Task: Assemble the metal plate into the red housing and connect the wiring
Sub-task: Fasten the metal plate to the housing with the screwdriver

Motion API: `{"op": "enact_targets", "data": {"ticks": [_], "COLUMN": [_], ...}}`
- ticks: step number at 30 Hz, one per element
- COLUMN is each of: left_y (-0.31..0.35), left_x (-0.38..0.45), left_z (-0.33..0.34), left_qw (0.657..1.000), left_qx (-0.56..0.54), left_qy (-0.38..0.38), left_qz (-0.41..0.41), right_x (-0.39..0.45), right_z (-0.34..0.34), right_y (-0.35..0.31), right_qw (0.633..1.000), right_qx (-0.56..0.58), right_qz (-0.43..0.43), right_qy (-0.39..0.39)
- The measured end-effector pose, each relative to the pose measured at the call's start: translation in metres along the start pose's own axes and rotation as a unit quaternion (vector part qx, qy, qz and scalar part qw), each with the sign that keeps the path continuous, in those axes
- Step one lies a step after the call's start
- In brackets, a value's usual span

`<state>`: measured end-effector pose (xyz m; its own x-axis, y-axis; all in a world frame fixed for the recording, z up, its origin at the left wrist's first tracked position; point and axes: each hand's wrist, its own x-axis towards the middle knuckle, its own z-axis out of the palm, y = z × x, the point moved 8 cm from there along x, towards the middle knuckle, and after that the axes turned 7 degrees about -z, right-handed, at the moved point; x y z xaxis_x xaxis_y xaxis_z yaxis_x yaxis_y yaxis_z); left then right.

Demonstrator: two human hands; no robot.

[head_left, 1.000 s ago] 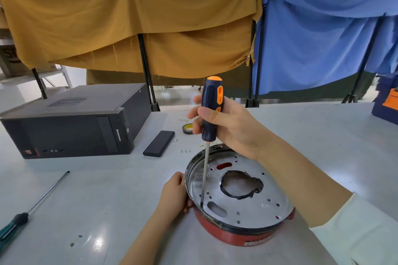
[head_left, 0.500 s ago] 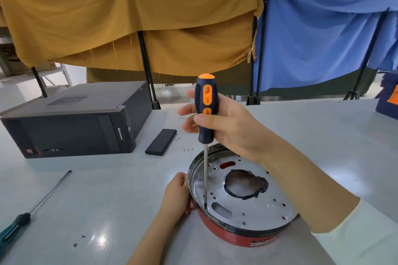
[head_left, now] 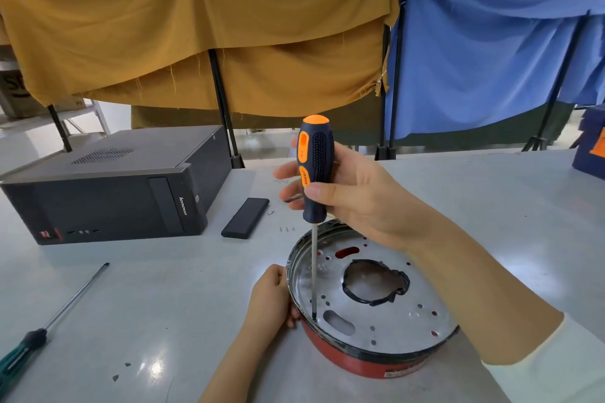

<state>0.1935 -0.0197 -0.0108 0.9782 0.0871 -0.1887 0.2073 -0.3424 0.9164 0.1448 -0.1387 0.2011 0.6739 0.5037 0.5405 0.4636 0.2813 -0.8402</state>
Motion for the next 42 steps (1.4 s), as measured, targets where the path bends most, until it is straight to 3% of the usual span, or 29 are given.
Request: {"op": "enact_targets", "data": {"ticks": [2,6,8,12,15,17,19,22,27,31,34,36,38,40,42], "left_y": [0.0,0.001,0.001,0.002,0.002,0.003,0.004,0.005,0.005,0.005,0.004,0.004,0.003,0.004,0.004], "left_x": [0.0,-0.001,-0.001,-0.001,-0.002,-0.002,-0.002,-0.003,-0.003,-0.003,-0.004,-0.004,-0.004,-0.004,-0.002], "left_z": [0.001,0.001,0.001,0.0,0.0,0.001,0.001,0.001,0.0,0.0,0.0,0.0,0.0,-0.001,0.0], "left_qw": [1.0,1.0,1.0,1.0,1.0,1.0,1.0,1.0,1.0,1.0,1.0,1.0,1.0,1.0,1.0], "left_qx": [-0.003,-0.007,-0.006,-0.007,-0.003,-0.004,-0.003,0.0,-0.002,-0.01,-0.01,-0.012,-0.01,0.0,-0.004], "left_qy": [-0.001,-0.001,-0.004,-0.009,-0.006,-0.005,-0.002,-0.001,-0.009,-0.013,-0.003,0.002,0.003,0.0,-0.011], "left_qz": [0.001,0.0,0.001,0.003,0.003,0.004,0.006,0.012,0.011,0.013,0.011,0.011,0.01,0.013,0.012], "right_x": [0.0,0.005,0.007,0.011,0.014,0.017,0.016,0.004,0.014,0.023,0.024,0.013,0.003,0.003,0.014], "right_z": [-0.004,-0.025,-0.029,-0.005,0.006,0.004,-0.007,-0.022,-0.016,0.003,-0.006,-0.018,-0.024,-0.026,-0.018], "right_y": [-0.001,0.002,0.004,0.008,0.007,0.01,0.014,0.01,0.01,0.016,0.019,0.016,0.012,0.014,0.016], "right_qw": [0.998,0.967,0.96,0.999,0.991,0.993,0.996,0.967,0.987,0.994,0.984,0.949,0.92,0.935,0.971], "right_qx": [-0.052,-0.205,-0.235,-0.013,0.125,0.108,-0.008,-0.141,-0.075,0.081,0.03,-0.055,-0.107,-0.079,-0.029], "right_qz": [0.0,0.01,0.025,0.046,0.051,0.048,0.019,-0.045,-0.02,0.03,0.013,-0.028,-0.055,-0.036,0.004], "right_qy": [0.02,0.15,0.151,0.002,-0.024,0.004,0.085,0.208,0.14,0.069,0.176,0.309,0.373,0.343,0.238]}}
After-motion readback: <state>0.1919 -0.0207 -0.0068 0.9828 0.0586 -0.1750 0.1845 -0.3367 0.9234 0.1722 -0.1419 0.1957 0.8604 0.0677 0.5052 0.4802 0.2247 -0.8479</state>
